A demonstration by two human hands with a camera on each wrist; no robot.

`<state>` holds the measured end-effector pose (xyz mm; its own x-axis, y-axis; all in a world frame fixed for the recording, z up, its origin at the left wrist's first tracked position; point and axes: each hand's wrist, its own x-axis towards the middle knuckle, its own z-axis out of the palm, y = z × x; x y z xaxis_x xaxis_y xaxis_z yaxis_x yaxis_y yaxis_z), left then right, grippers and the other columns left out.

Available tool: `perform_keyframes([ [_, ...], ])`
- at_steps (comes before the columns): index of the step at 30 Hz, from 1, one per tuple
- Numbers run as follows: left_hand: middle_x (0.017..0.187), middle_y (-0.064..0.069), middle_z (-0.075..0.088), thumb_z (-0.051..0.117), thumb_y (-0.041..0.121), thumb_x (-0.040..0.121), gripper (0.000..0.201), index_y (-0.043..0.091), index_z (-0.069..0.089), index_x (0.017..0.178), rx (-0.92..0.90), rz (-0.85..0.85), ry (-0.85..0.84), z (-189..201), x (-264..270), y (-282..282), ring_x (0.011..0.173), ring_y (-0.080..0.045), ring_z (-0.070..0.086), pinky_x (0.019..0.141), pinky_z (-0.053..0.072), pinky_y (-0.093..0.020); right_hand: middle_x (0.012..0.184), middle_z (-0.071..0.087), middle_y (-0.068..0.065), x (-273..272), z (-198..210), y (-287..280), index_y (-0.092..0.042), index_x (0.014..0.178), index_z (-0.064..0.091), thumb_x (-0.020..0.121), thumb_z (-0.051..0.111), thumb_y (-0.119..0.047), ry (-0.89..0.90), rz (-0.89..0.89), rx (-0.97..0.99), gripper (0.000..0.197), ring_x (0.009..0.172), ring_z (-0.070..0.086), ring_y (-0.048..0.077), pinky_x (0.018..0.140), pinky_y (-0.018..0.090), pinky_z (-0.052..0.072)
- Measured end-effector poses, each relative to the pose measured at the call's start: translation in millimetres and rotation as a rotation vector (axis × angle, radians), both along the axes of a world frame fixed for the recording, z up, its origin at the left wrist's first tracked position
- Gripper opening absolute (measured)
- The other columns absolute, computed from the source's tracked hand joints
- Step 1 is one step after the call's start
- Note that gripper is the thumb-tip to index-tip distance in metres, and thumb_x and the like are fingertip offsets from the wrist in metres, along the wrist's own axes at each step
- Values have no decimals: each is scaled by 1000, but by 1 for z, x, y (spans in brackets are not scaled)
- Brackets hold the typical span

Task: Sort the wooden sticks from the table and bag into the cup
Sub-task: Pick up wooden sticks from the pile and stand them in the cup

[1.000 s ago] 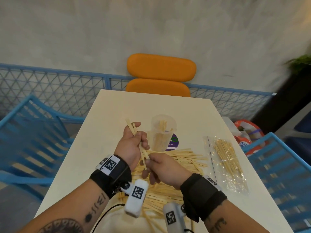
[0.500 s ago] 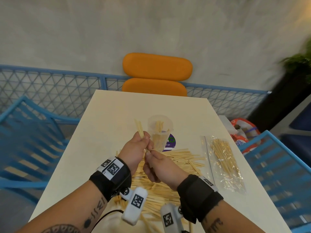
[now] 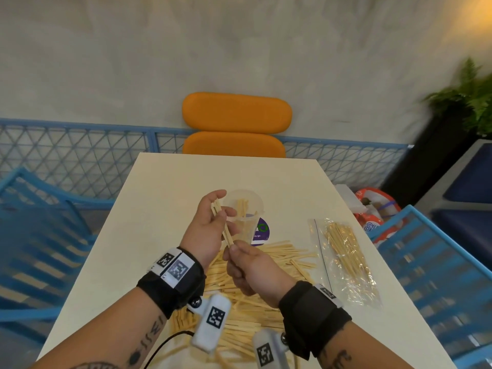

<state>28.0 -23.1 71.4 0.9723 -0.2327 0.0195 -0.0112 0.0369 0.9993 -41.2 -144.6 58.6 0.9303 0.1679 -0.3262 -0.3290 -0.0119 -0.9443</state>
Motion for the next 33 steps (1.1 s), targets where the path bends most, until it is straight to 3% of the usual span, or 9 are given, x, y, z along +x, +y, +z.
perform_keyframes([
  [4, 100, 1, 75, 43, 2, 103, 54, 48, 42, 131, 95, -90, -81, 12, 6, 1, 81, -14, 71, 76, 52, -29, 63, 40, -5, 9, 2, -7, -18, 96, 53, 107, 37, -32, -53, -65, -41, 23, 50, 28, 8, 46, 24, 17],
  [8, 89, -5, 73, 45, -10, 98, 56, 41, 52, 121, 51, -134, -150, 31, 14, 0, 87, -33, 72, 80, 56, -45, 74, 50, -1, 19, 9, -12, -25, 128, 53, 105, 44, -25, -124, -101, 67, 25, 54, 38, 11, 49, 25, 27],
  [11, 88, -12, 66, 42, -14, 98, 50, 31, 54, 116, -88, -74, -168, 49, 24, 0, 81, -32, 73, 70, 59, -33, 98, 60, 6, 30, 16, -22, -22, 134, 51, 98, 55, -21, -154, -188, 162, 37, 73, 60, 19, 63, 32, 47],
  [14, 89, -9, 65, 40, -15, 98, 52, 33, 55, 112, -143, 30, -231, 59, 38, -1, 83, -28, 74, 73, 60, -31, 110, 61, 4, 40, 15, -39, -20, 125, 56, 102, 47, -10, -243, -401, -32, 26, 88, 64, 19, 76, 35, 52],
  [17, 91, -5, 65, 41, -16, 96, 54, 33, 57, 110, -112, 78, -306, 60, 48, -8, 87, -24, 74, 79, 59, -32, 119, 59, -4, 44, 6, -55, -30, 115, 58, 98, 49, -6, -369, -521, -394, 31, 98, 59, 11, 89, 35, 54],
  [22, 90, 7, 69, 47, -9, 96, 59, 47, 63, 103, 45, 23, -403, 41, 58, -25, 95, -21, 72, 93, 55, -51, 141, 39, -15, 46, -8, -61, -28, 142, 43, 95, 53, -11, -464, -360, -696, 51, 129, 40, 6, 107, 31, 43],
  [26, 93, 7, 70, 48, -4, 97, 54, 49, 62, 98, 181, -11, -414, 25, 61, -36, 91, -9, 72, 92, 56, -40, 161, 23, -11, 48, -10, -56, -25, 154, 31, 96, 54, -14, -491, -187, -861, 64, 147, 15, 7, 112, 14, 15],
  [30, 96, 7, 70, 47, -1, 98, 45, 39, 65, 104, 342, -108, -364, 9, 61, -42, 89, -3, 70, 87, 57, -30, 163, 18, -6, 51, -12, -55, -24, 155, 29, 97, 53, -18, -448, -92, -909, 63, 149, 10, 13, 121, 34, 23],
  [33, 98, 8, 70, 46, 3, 100, 38, 36, 63, 108, 419, -117, -356, -1, 64, -43, 91, -1, 68, 88, 54, -23, 163, 17, -5, 52, -14, -56, -22, 155, 29, 96, 52, -16, -433, -79, -927, 63, 149, 9, 13, 121, 37, 25],
])
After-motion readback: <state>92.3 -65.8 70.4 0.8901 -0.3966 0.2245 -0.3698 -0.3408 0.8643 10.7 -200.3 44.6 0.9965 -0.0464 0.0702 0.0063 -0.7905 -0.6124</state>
